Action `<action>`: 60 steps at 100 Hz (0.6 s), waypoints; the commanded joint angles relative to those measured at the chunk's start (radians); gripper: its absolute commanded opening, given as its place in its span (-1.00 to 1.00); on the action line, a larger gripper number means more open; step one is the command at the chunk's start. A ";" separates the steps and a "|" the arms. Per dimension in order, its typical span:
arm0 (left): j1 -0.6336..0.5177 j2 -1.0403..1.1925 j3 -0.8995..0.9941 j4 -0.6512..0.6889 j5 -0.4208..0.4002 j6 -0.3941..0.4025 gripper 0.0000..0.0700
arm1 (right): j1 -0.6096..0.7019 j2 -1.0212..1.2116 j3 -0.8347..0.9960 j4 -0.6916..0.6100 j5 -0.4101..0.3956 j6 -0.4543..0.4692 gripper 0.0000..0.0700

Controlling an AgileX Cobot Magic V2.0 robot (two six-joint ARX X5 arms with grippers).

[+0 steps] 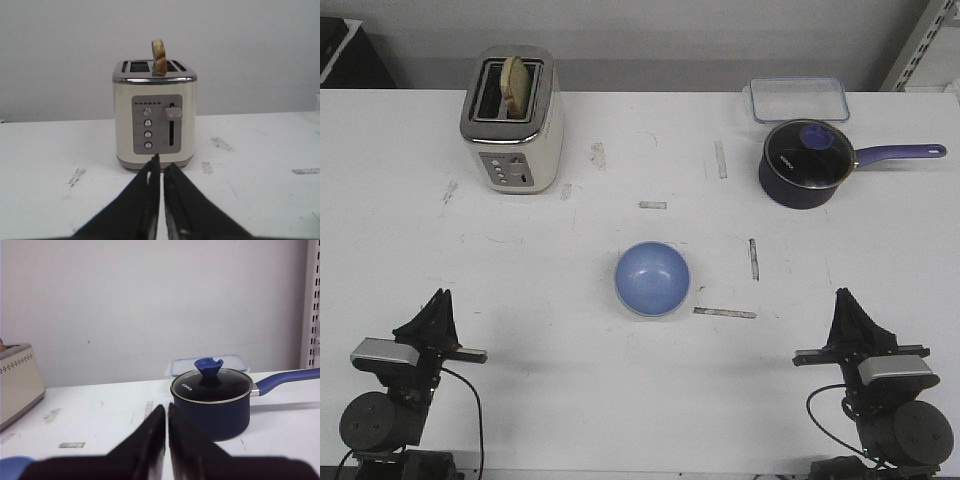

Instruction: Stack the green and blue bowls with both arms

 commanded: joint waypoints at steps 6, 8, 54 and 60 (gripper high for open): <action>0.000 -0.058 -0.048 0.012 -0.005 0.011 -1.00 | 0.002 -0.002 0.005 0.010 0.000 -0.005 -0.99; 0.000 -0.068 -0.058 0.012 -0.005 0.011 -1.00 | 0.002 -0.002 0.005 0.010 0.000 -0.004 -0.99; 0.001 -0.135 -0.257 0.093 -0.008 0.003 -1.00 | 0.002 -0.002 0.005 0.010 0.000 -0.005 -0.99; 0.001 -0.135 -0.266 0.085 -0.009 0.003 -1.00 | 0.002 -0.002 0.005 0.010 0.000 -0.004 -0.99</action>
